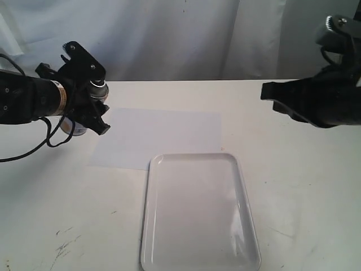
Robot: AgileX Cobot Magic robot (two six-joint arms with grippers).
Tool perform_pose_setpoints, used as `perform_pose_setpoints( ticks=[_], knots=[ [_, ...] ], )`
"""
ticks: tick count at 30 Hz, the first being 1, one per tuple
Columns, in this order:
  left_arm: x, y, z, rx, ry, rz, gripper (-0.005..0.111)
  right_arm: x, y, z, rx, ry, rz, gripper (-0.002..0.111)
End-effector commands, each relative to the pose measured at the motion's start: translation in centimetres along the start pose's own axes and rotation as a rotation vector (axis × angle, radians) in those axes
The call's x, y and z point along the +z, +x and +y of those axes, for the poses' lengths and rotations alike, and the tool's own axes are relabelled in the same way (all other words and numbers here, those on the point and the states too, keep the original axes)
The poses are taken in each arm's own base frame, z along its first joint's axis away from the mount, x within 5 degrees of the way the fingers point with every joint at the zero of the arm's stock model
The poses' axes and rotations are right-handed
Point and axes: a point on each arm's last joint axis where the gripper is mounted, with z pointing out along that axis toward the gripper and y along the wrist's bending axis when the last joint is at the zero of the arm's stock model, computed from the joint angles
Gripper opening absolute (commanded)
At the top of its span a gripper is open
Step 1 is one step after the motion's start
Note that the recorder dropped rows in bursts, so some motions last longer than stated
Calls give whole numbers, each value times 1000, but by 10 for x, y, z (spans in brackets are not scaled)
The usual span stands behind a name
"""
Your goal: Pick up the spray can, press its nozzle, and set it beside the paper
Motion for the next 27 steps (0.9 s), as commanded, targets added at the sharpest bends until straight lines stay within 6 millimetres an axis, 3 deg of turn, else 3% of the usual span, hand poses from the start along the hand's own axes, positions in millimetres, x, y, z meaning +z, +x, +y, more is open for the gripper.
perform_pose_setpoints(
  ticks=[1, 5, 13, 20, 27],
  knots=[
    [2, -3, 0, 103, -27, 11, 0, 19, -20, 11, -3, -26, 67, 0],
    [4, -10, -3, 171, -95, 51, 0, 40, -37, 21, -11, -68, 126, 0],
    [-1, -45, -21, 308, -120, -6, 0, 82, -55, 35, 2, -183, 191, 0],
    [11, -36, -29, 387, -164, 88, 0, 115, -58, 40, 53, -308, 235, 0],
    [27, -25, -40, 486, -141, 146, 0, 144, -64, 24, 186, -467, 273, 0]
  ],
)
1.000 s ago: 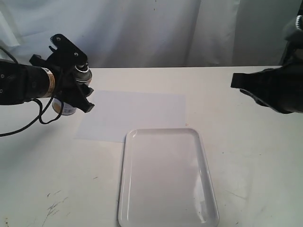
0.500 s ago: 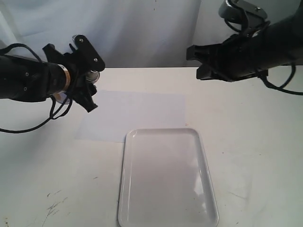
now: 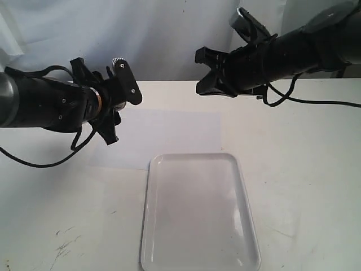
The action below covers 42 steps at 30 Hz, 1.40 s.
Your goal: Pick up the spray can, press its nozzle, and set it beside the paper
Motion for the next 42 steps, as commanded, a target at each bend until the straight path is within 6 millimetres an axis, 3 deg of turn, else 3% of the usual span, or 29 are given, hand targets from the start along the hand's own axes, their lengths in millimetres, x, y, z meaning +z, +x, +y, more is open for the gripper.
perform_pose_setpoints(
  ticks=[1, 7, 16, 31, 42],
  knots=[
    [2, -4, -4, 72, -14, 18, 0, 6, -12, -11, 55, -149, -8, 0],
    [14, -4, -3, 104, -36, 83, 0, 22, -8, -19, 74, -270, 4, 0],
    [24, -19, 7, 89, -28, 71, 0, 43, -5, -31, 106, -349, -4, 0],
    [44, -14, -14, 125, 39, 123, 0, 83, -16, -52, 140, -427, 8, 0],
    [44, -11, -15, 144, 47, 150, 0, 113, -9, -44, 162, -516, 64, 0]
  ],
)
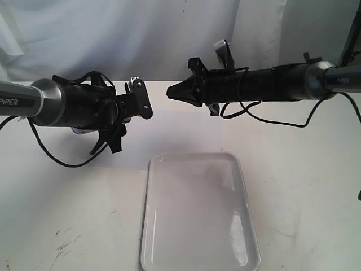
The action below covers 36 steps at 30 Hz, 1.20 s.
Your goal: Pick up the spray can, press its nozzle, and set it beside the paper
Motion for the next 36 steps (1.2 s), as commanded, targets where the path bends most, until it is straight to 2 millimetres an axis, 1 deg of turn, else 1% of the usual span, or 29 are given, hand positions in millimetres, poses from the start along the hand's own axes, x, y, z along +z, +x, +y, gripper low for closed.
perform_pose_setpoints(
  ticks=[1, 7, 13, 17, 23, 26, 30, 33, 36],
  knots=[
    [-5, -2, 6, 19, -22, 7, 0, 14, 5, 3, 3, -38, 25, 0],
    [-5, -2, 6, 14, -19, 8, 0, 22, 12, 1, 18, -43, 43, 0],
    [-5, -2, 5, 10, -17, 6, 0, 24, 13, 1, 19, -40, 45, 0],
    [-5, -2, 5, 10, -17, 6, 0, 28, 14, 2, 8, -24, 41, 0],
    [-5, -2, 5, 10, -17, 6, 0, 29, 11, 0, -14, 2, 8, 0],
    [-5, -2, 5, 10, -17, 6, 0, 32, 5, 1, -27, -29, 16, 0],
    [-8, -7, 2, 20, -15, -6, 0, 40, -1, -3, 6, -64, 57, 0],
    [-8, -8, 2, 21, -15, -8, 0, 42, 0, -9, 22, -40, 83, 0],
    [-8, -8, 2, 21, -15, -8, 0, 42, 2, -8, 32, -52, 103, 0]
  ],
)
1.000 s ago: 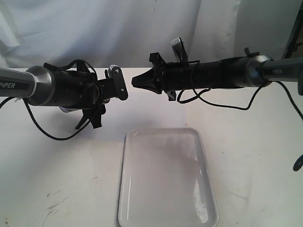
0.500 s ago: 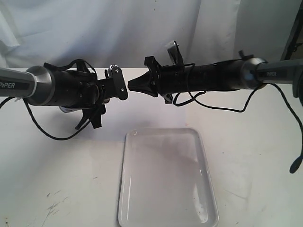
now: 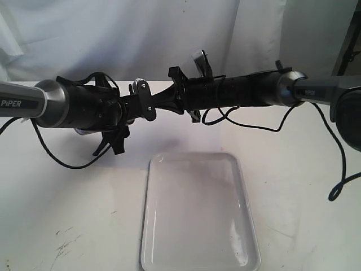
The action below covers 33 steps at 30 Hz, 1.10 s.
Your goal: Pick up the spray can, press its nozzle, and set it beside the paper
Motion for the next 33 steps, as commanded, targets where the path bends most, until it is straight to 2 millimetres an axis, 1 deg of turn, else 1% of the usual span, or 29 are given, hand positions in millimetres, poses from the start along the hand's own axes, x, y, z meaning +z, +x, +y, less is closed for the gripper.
perform_pose_setpoints(
  ticks=[1, 4, 8, 16, 22, 33],
  knots=[
    [-5, -3, 6, 5, -22, -8, 0, 0, 2, 3, 8, -22, 37, 0],
    [-5, -3, 6, 7, -22, -8, 0, 0, 5, 4, 10, -32, 76, 0],
    [-5, -4, 6, 7, -21, -12, 0, 0, 6, 6, 20, -41, 78, 0],
    [-5, -4, 6, 5, -19, -19, 0, 11, 11, 9, 3, -33, 84, 0],
    [-9, -12, 0, 5, -7, -37, 0, 11, 10, 8, 1, -24, 75, 0],
    [-9, -11, 0, 4, -8, -33, 0, 11, 10, 7, -1, -17, 76, 0]
  ],
)
